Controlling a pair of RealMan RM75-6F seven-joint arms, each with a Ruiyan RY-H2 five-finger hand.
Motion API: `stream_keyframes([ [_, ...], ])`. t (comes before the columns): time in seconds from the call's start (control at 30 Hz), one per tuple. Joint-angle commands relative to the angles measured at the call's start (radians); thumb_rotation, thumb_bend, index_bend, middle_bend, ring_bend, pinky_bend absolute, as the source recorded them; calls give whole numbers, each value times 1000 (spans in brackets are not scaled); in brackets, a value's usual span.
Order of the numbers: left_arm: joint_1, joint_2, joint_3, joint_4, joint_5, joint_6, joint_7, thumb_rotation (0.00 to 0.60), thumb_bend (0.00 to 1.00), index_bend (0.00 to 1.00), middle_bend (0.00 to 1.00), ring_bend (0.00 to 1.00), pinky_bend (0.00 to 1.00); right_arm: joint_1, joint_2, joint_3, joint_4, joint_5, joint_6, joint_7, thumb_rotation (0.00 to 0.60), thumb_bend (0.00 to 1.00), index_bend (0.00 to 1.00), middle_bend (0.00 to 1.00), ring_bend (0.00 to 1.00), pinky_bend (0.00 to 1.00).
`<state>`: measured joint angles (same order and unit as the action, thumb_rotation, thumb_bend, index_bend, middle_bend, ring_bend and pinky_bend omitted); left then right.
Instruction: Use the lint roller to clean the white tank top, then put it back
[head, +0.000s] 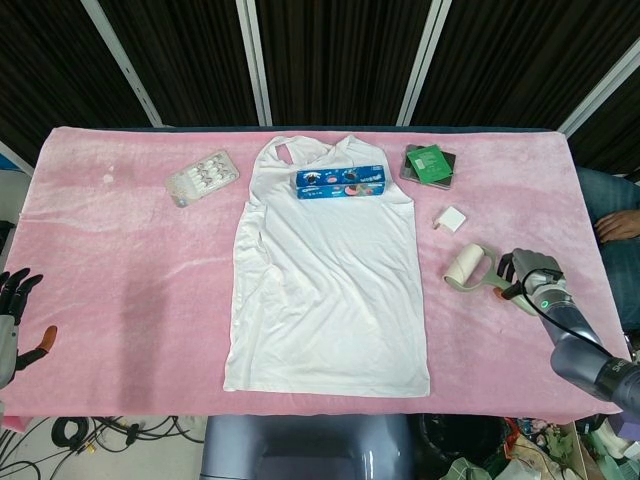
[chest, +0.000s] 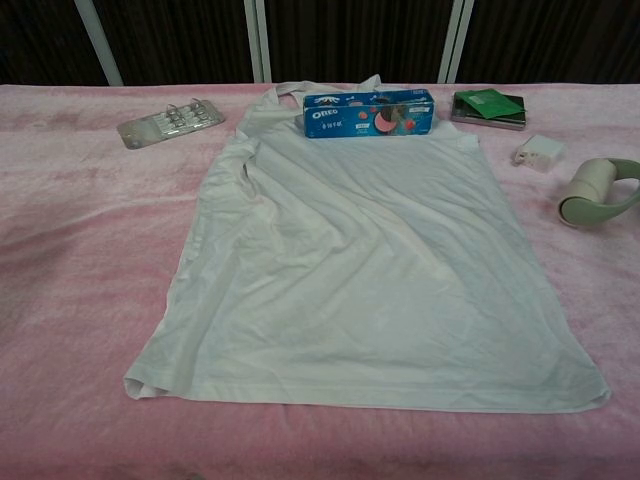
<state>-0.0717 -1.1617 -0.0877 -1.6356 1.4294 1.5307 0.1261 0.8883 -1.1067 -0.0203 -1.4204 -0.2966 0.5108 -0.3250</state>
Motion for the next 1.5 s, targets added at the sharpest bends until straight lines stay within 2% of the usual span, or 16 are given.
stream_keyframes([
  [0.03,0,0,0,0,0,0,1,600,317,149,85,36,0,-9,-14,8,12,-17,-13,32,600,478,797,583,522,409],
  [0.17,2,0,1,-2,1,3,2,600,318,149,85,36,0,-13,-29,2,27,-40,-6,39,600,422,627,447,418,353],
  [0.23,2,0,0,-2,2,5,2,600,318,149,85,36,0,-12,-37,-5,32,-38,-7,44,600,384,507,348,333,303],
  [0.37,2,0,0,-2,2,5,2,600,317,149,85,36,0,-4,-40,-19,38,-19,-35,59,600,317,335,203,210,270],
  [0.5,3,0,0,-3,0,5,3,600,318,149,84,36,0,5,-42,-39,41,-19,-32,62,600,211,109,32,81,231],
  [0.6,3,-1,0,-3,0,5,4,600,317,149,84,36,0,5,-39,-34,30,-23,-9,80,600,138,11,0,48,217],
  [0.7,3,-1,0,-3,0,5,5,600,317,149,85,36,0,-7,-29,-13,9,-44,34,110,600,104,0,0,41,211],
  [0.93,3,-2,-1,-3,1,7,5,600,318,149,85,36,0,-58,43,55,-72,-136,124,191,600,100,0,0,39,211],
  [1.13,2,-3,-5,-1,6,14,1,600,318,149,84,36,0,-180,151,83,-276,-356,411,232,600,100,0,0,40,211],
  [1.17,2,-3,-5,-1,7,14,0,600,318,149,84,36,0,-195,156,81,-295,-381,443,234,600,99,0,0,40,211],
  [1.3,3,-1,-7,-3,12,21,-4,600,318,149,84,36,0,-340,152,28,-404,-607,730,229,600,100,0,0,40,211],
  [1.37,4,2,-7,-5,17,25,-6,600,317,149,84,36,0,-413,118,-11,-411,-713,863,210,600,99,0,0,40,211],
  [1.5,4,9,-4,-6,30,30,-10,600,318,149,84,36,0,-522,39,-72,-378,-851,1031,192,600,99,0,0,40,211],
])
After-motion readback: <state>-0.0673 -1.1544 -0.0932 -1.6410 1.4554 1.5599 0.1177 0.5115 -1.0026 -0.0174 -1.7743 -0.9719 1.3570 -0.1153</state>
